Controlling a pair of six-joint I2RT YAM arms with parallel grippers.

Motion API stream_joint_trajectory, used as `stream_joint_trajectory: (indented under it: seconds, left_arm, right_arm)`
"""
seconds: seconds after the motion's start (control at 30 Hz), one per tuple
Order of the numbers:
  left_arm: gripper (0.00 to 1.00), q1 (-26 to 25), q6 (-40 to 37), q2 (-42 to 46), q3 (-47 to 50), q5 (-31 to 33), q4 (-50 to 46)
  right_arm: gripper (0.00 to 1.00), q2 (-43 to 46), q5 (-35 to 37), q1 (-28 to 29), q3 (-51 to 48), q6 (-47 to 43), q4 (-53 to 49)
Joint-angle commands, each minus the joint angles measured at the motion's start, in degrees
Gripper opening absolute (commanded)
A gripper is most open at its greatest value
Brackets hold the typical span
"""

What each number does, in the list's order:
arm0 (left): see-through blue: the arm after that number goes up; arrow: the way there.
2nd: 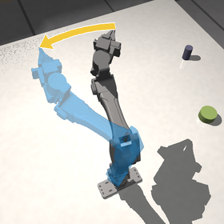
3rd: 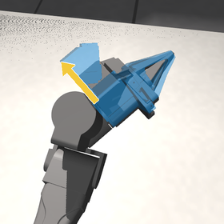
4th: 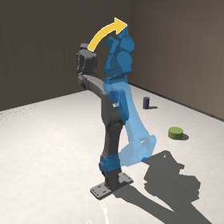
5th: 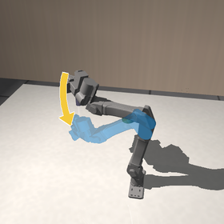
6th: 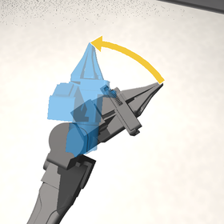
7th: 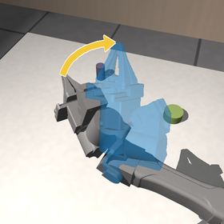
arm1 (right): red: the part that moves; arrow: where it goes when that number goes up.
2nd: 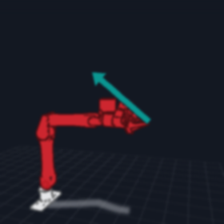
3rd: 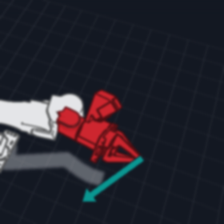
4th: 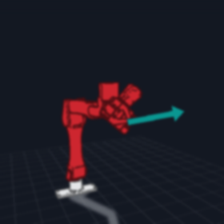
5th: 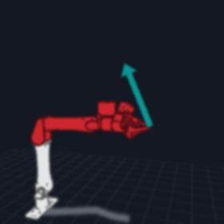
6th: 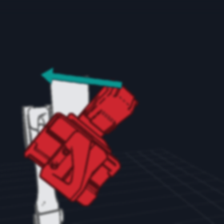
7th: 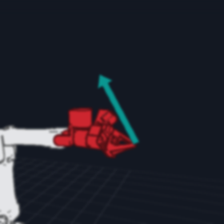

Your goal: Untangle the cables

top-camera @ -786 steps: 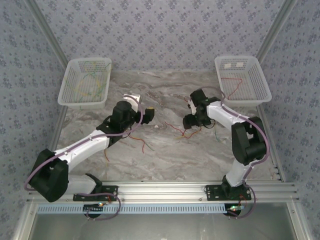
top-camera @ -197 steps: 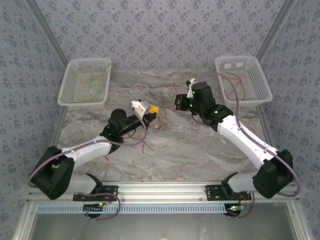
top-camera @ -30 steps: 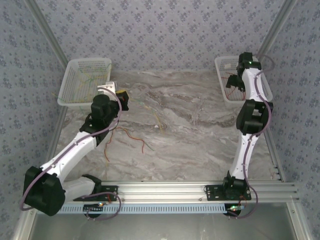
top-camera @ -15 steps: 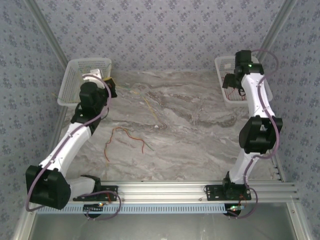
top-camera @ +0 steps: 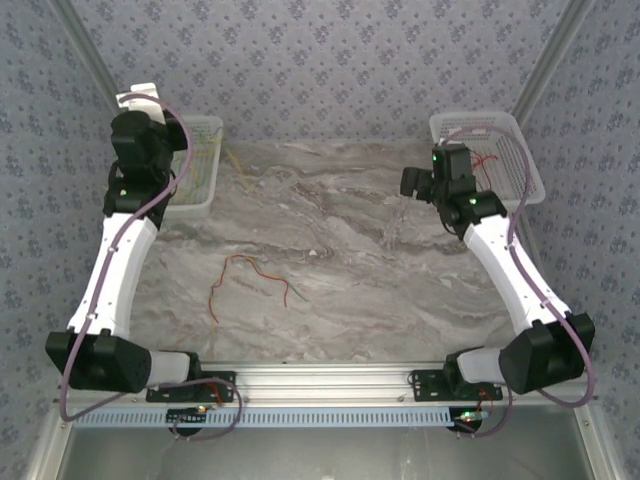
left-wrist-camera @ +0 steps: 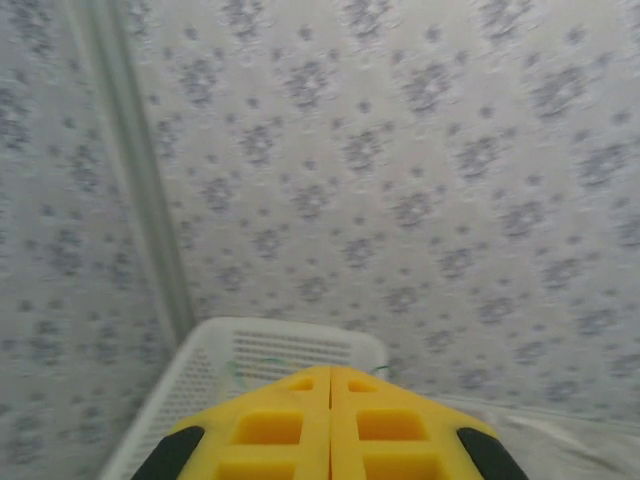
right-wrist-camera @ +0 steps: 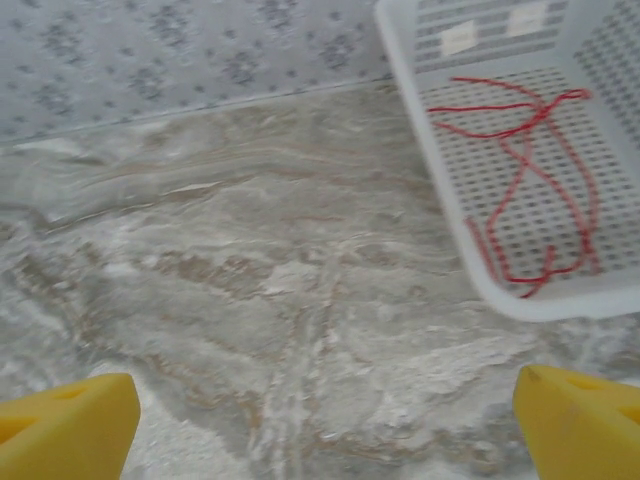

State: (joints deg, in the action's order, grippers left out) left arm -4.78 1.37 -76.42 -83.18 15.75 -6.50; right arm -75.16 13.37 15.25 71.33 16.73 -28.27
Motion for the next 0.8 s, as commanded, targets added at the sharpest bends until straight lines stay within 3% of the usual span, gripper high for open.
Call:
stream_joint_trajectory:
  seconds: [0.0, 0.3, 0.53, 0.77]
  left_arm:
    - [0.0, 2.8, -6.6, -3.0, -5.0, 3.9, -4.6]
    - [0.0, 14.1, -8.8, -15.9, -13.0, -2.2, -5.0]
    - [0.0, 15.5, -12.3, -30.3, -19.9, 0.9, -1.8]
    - [0.0, 13.6, -5.4, -46.5, -33.3, 1.4, -14.6]
  right_arm:
    - [0.97, 2.0, -3.7, 2.0, -5.0, 1.1, 7.7]
    - [0.97, 5.9, -5.3, 4.5, -11.3, 1.6, 7.1]
    - [0.97, 7.4, -4.6, 6.7, -12.1, 1.4, 7.4]
    - [0.97, 8.5, -3.7, 7.9, -12.3, 0.2, 6.5]
